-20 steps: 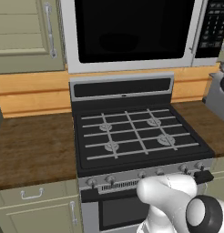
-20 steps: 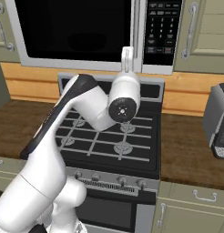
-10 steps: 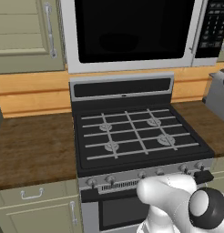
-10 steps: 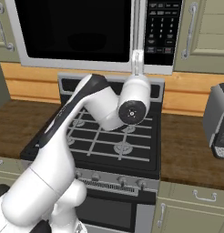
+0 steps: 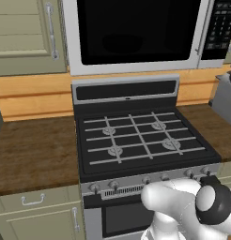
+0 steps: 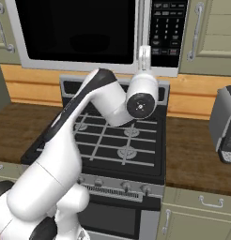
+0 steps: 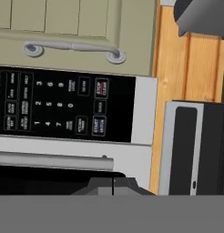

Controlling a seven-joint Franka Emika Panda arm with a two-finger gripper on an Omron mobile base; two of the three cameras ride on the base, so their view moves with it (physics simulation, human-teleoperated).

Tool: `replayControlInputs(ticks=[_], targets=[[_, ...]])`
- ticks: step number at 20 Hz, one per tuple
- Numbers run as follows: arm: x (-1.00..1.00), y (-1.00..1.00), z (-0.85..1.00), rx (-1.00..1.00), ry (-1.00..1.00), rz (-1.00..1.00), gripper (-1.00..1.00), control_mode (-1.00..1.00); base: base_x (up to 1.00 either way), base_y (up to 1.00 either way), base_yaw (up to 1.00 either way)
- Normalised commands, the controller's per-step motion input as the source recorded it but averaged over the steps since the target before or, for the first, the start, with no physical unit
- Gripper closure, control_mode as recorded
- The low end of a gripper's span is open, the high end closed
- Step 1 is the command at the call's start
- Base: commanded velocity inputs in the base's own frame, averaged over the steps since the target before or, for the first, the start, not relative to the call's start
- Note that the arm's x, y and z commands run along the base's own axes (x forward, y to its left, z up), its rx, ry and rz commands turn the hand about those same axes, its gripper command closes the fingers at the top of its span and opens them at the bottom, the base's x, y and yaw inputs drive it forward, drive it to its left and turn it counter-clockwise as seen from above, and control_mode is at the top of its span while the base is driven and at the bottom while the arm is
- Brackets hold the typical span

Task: Open the microwave, place the bowl with waffle inside the microwave, then close the microwave door and turn it on.

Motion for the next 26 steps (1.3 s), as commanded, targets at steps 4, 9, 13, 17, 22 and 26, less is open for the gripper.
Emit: replayControlInputs(ticks=[4, 9, 13, 17, 22, 26], targets=[[0.38, 0.00, 0.23, 0.00, 0.01, 0.00, 1.00, -1.00, 0.00, 0.00, 0.00], [0.48, 0.00, 0.26, 0.00, 0.05, 0.00, 1.00, -1.00, 0.00, 0.00, 0.00], [0.57, -0.01, 0.05, 0.00, 0.07, 0.00, 1.00, -1.00, 0.00, 0.00, 0.00], [0.61, -0.14, 0.00, 0.00, 0.08, 0.01, 1.00, -1.00, 0.00, 0.00, 0.00], [0.66, -0.11, 0.00, 0.00, 0.04, 0.01, 1.00, -1.00, 0.00, 0.00, 0.00], [0.74, -0.19, 0.00, 0.00, 0.04, 0.01, 1.00, -1.00, 0.00, 0.00, 0.00]])
